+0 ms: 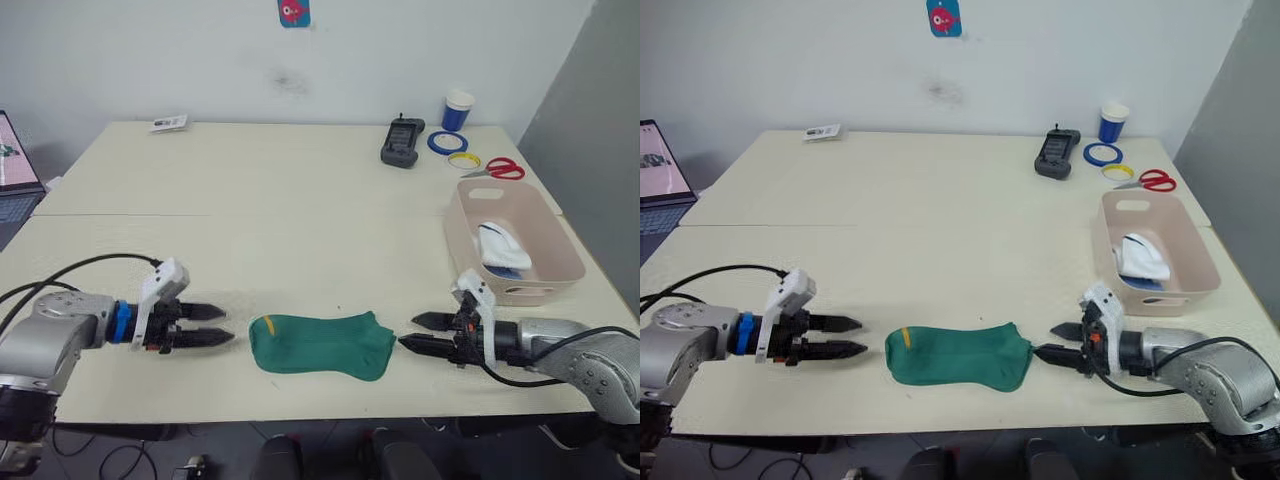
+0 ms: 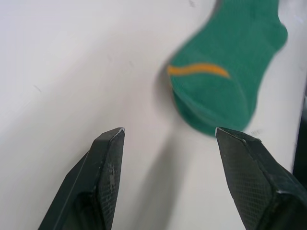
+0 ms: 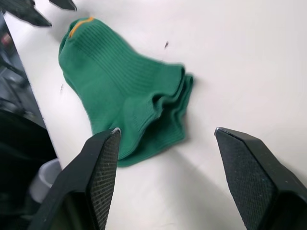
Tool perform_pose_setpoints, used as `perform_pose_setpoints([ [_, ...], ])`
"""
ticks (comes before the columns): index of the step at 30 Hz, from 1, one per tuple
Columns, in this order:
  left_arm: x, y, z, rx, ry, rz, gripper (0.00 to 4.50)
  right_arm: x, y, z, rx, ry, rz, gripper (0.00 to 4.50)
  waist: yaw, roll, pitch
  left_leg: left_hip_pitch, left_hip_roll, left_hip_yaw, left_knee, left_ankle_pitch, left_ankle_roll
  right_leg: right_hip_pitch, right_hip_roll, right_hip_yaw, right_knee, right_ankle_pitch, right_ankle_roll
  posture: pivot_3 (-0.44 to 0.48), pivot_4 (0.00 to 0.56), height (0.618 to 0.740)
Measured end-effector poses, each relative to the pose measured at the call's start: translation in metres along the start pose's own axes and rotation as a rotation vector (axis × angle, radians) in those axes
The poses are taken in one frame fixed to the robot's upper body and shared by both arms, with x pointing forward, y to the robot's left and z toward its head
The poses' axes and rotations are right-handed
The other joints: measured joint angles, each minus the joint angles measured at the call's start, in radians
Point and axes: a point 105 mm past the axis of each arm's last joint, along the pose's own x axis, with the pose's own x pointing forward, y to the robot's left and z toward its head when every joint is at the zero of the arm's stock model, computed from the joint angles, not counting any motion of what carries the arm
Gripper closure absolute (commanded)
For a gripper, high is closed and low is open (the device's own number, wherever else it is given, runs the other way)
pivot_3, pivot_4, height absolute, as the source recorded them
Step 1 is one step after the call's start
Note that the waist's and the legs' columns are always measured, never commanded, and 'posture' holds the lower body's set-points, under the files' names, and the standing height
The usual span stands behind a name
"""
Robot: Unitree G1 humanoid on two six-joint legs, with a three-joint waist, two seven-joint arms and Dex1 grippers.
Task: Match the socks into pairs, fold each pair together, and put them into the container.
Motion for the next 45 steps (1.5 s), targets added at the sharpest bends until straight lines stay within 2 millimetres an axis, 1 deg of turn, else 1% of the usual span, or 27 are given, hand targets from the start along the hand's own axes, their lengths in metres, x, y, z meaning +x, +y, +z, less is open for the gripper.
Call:
perform_pose_setpoints([
  [2,0.010,-0.004,0.020,0.071,-0.066,-0.016,1.97,0.010,0.011,0.016,-0.133,-0.040,0.064,1.68,0.000,0.000,0.000,0.000,0.000,0.000,0.000,0.000,0.000,0.000,0.000,0.001,0.000,0.000,0.000,0.000,0.150,0.740],
  [4,0.020,-0.012,0.030,0.145,-0.103,-0.050,2.58,0.020,0.018,0.025,-0.245,-0.063,0.101,2.32,0.000,0.000,0.000,0.000,0.000,0.000,0.000,0.000,0.000,0.000,0.000,0.002,-0.001,0.000,0.000,0.000,0.150,0.740],
  [5,0.028,-0.019,0.031,0.197,-0.107,-0.079,2.93,0.029,0.022,0.027,-0.320,-0.069,0.120,2.73,-0.003,0.000,0.000,0.000,-0.001,0.001,0.000,0.000,0.000,0.000,0.001,0.003,-0.003,0.000,0.000,0.000,0.150,0.740],
  [7,0.046,-0.030,0.027,0.260,-0.103,-0.134,3.58,0.048,0.031,0.028,-0.399,-0.087,0.162,3.45,-0.004,0.000,0.000,-0.001,-0.001,0.000,0.000,0.000,0.000,0.000,0.002,0.003,-0.003,0.000,0.000,0.000,0.150,0.740],
  [9,0.061,-0.038,0.021,0.320,-0.083,-0.172,4.25,0.065,0.037,0.021,-0.461,-0.072,0.196,4.17,-0.001,0.000,0.000,-0.002,0.000,0.001,0.000,0.000,0.000,0.000,0.003,0.002,-0.004,0.000,0.000,0.000,0.150,0.740],
  [10,0.066,-0.040,0.018,0.339,-0.074,-0.183,4.49,0.070,0.038,0.017,-0.475,-0.063,0.203,4.48,0.000,0.000,0.000,-0.002,0.000,0.002,0.000,0.000,0.000,-0.001,0.003,0.002,-0.004,0.000,0.000,0.000,0.150,0.740],
  [11,0.070,-0.040,0.013,0.359,-0.056,-0.187,4.49,0.076,0.037,0.012,-0.480,-0.053,0.203,4.48,0.000,0.000,0.000,-0.002,0.000,0.002,0.000,0.000,0.000,0.000,0.003,0.002,-0.003,0.000,0.000,0.000,0.150,0.740],
  [13,0.073,-0.039,0.002,0.381,-0.020,-0.184,4.49,0.082,0.033,0.001,-0.493,-0.021,0.195,4.48,0.001,0.000,0.000,-0.002,0.000,0.002,0.000,0.000,0.000,0.000,0.003,0.002,-0.003,0.000,0.000,0.000,0.150,0.740],
  [16,0.072,-0.035,-0.021,0.380,0.047,-0.176,4.49,0.078,0.023,-0.024,-0.486,0.052,0.174,4.48,0.001,0.000,0.000,-0.001,0.000,0.002,0.000,0.000,0.000,0.000,0.002,0.003,-0.003,0.000,0.000,0.000,0.150,0.740],
  [17,0.070,-0.034,-0.023,0.388,0.043,-0.174,4.49,0.074,0.022,-0.030,-0.478,0.054,0.170,4.48,0.001,0.000,0.000,-0.001,0.000,0.002,0.000,0.000,0.000,0.000,0.001,0.002,-0.003,0.000,0.000,0.000,0.150,0.740],
  [21,0.062,-0.031,-0.029,0.397,0.049,-0.160,4.49,0.057,0.017,-0.040,-0.477,0.057,0.148,4.48,0.000,-0.001,-0.002,0.001,0.000,0.002,0.000,0.000,0.000,0.002,0.001,0.002,-0.003,0.000,0.000,0.000,0.150,0.740],
  [25,0.058,-0.031,-0.034,0.391,0.036,-0.149,4.49,0.046,0.015,-0.046,-0.449,0.059,0.133,4.48,-0.002,0.000,-0.004,0.003,0.000,0.003,0.000,0.000,0.000,0.002,0.001,0.003,0.000,0.000,0.000,0.000,0.150,0.740],
  [27,0.057,-0.032,-0.034,0.368,0.012,-0.141,4.49,0.039,0.016,-0.046,-0.358,0.049,0.125,4.48,-0.003,-0.001,-0.004,0.003,0.001,0.002,0.000,0.000,0.000,0.002,0.001,0.003,0.000,0.000,0.000,0.000,0.150,0.740],
  [28,0.056,-0.032,-0.033,0.355,-0.002,-0.140,4.49,0.037,0.016,-0.043,-0.264,0.029,0.118,4.48,-0.003,-0.001,-0.003,0.002,0.001,0.002,0.000,0.000,0.000,0.001,0.001,0.003,0.001,0.000,0.000,0.000,0.150,0.740],
  [29,0.056,-0.033,-0.032,0.348,-0.005,-0.141,4.49,0.035,0.017,-0.036,-0.209,0.001,0.114,4.48,-0.004,-0.001,-0.003,0.002,0.001,0.002,0.000,0.000,0.000,0.001,0.001,0.003,0.002,0.000,0.000,0.000,0.150,0.740],
  [32,0.057,-0.039,-0.023,0.360,-0.025,-0.162,4.50,0.026,0.019,-0.003,-0.063,-0.090,0.112,3.86,-0.003,-0.001,-0.003,0.002,0.001,0.001,0.001,0.000,0.000,0.001,0.001,0.003,0.003,0.000,0.000,0.000,0.150,0.740],
  [33,0.057,-0.040,-0.020,0.369,-0.030,-0.168,4.50,0.021,0.018,0.004,-0.033,-0.103,0.103,3.54,-0.002,-0.001,-0.003,0.002,0.001,0.001,0.001,0.000,0.000,0.001,0.000,0.003,0.002,0.000,0.000,0.000,0.150,0.740],
  [34,0.057,-0.041,-0.016,0.377,-0.038,-0.173,4.50,0.018,0.016,0.007,-0.005,-0.101,0.097,3.20,-0.001,-0.001,-0.003,0.001,0.001,0.001,0.001,0.000,0.000,0.001,0.000,0.003,0.002,0.000,0.000,0.000,0.150,0.740],
  [35,0.057,-0.042,-0.013,0.382,-0.045,-0.174,4.50,0.015,0.015,0.007,0.018,-0.092,0.090,2.82,-0.001,-0.001,-0.003,0.001,0.001,0.001,0.000,0.000,0.000,0.001,0.000,0.003,0.001,0.000,0.000,0.000,0.150,0.740],
  [37,0.056,-0.044,-0.008,0.391,-0.050,-0.182,4.50,0.014,0.012,0.002,0.060,-0.047,0.060,2.15,0.000,-0.001,-0.003,0.000,0.000,0.001,0.000,0.000,0.000,0.001,0.000,0.003,0.000,0.000,0.000,0.000,0.150,0.740],
  [38,0.057,-0.047,-0.004,0.402,-0.062,-0.197,4.50,0.013,0.009,-0.002,0.070,-0.018,0.039,1.75,0.000,-0.001,-0.003,0.000,0.000,0.001,0.000,0.000,0.000,0.001,0.000,0.003,0.000,0.000,0.000,0.000,0.150,0.740],
  [41,0.057,-0.051,0.002,0.421,-0.071,-0.212,4.50,0.013,0.006,-0.006,0.059,0.018,0.008,0.80,0.000,-0.001,-0.003,0.000,0.000,0.002,0.000,0.000,0.000,0.001,0.000,0.003,-0.001,0.000,0.000,0.000,0.150,0.740],
  [43,0.058,-0.054,0.006,0.429,-0.084,-0.225,4.50,0.016,0.007,-0.010,0.062,0.056,0.008,0.04,-0.002,-0.001,-0.003,0.000,0.000,0.002,0.000,0.000,0.000,0.001,0.000,0.003,0.000,0.000,0.000,0.000,0.150,0.740],
  [45,0.058,-0.055,0.008,0.435,-0.086,-0.227,4.50,0.019,0.004,-0.016,0.067,0.093,-0.015,0.04,-0.003,-0.001,-0.003,0.000,0.000,0.002,0.000,0.000,0.000,0.001,0.000,0.002,0.000,0.000,0.000,0.000,0.150,0.740],
])
